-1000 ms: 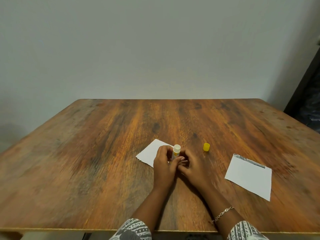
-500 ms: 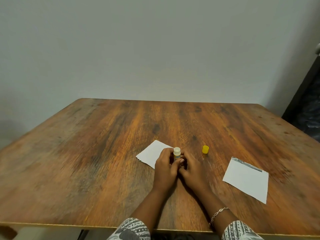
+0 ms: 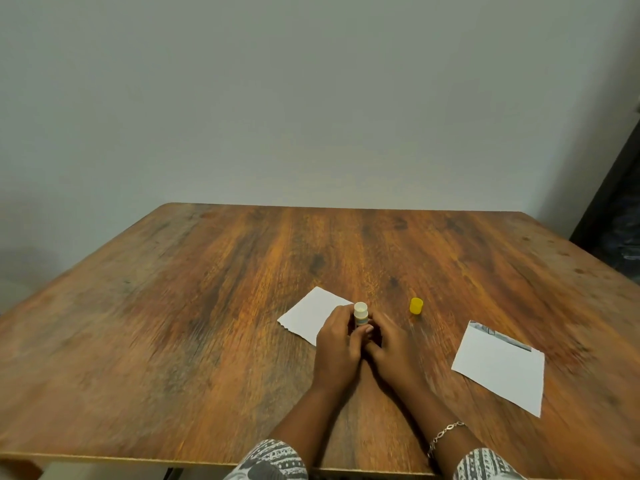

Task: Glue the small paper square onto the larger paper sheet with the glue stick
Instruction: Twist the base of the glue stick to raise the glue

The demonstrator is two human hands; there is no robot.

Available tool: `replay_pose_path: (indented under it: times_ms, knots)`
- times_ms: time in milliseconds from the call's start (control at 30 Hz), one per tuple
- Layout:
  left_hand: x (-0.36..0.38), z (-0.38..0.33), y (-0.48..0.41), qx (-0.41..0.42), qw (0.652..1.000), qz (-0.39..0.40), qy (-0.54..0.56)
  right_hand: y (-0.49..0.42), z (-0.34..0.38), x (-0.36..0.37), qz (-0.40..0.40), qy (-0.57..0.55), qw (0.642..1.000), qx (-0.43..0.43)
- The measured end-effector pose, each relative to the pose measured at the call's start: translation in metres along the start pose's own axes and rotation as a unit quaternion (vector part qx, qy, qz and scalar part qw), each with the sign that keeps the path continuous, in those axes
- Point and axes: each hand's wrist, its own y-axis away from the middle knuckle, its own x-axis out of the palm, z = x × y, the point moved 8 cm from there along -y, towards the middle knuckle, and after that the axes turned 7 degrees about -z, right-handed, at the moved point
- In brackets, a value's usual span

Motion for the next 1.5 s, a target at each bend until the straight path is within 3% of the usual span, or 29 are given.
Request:
replay_pose_path:
  times_ms: [233, 467, 733, 1500]
  knots:
    - [0.000, -0.001, 0.002, -0.001, 1.000, 0.007, -0.023, -0.001, 0.000, 0.006, 0.025, 0.050, 0.998, -0.013]
    - [-0.001, 0.000, 0.001, 0.005, 1.000, 0.005, -0.011, -0.002, -0.004, 0.007, 0.023, -0.017, 1.000, -0.005]
    - [0.003, -0.002, 0.003, 0.001, 1.000, 0.023, -0.005, -0.004, -0.016, 0.011, 0.029, -0.011, 0.999, 0.015]
    - [-0.007, 0.004, 0.003, -0.020, 0.999, -0.032, -0.015, -0.002, -0.012, 0.016, 0.060, -0.067, 0.995, 0.031]
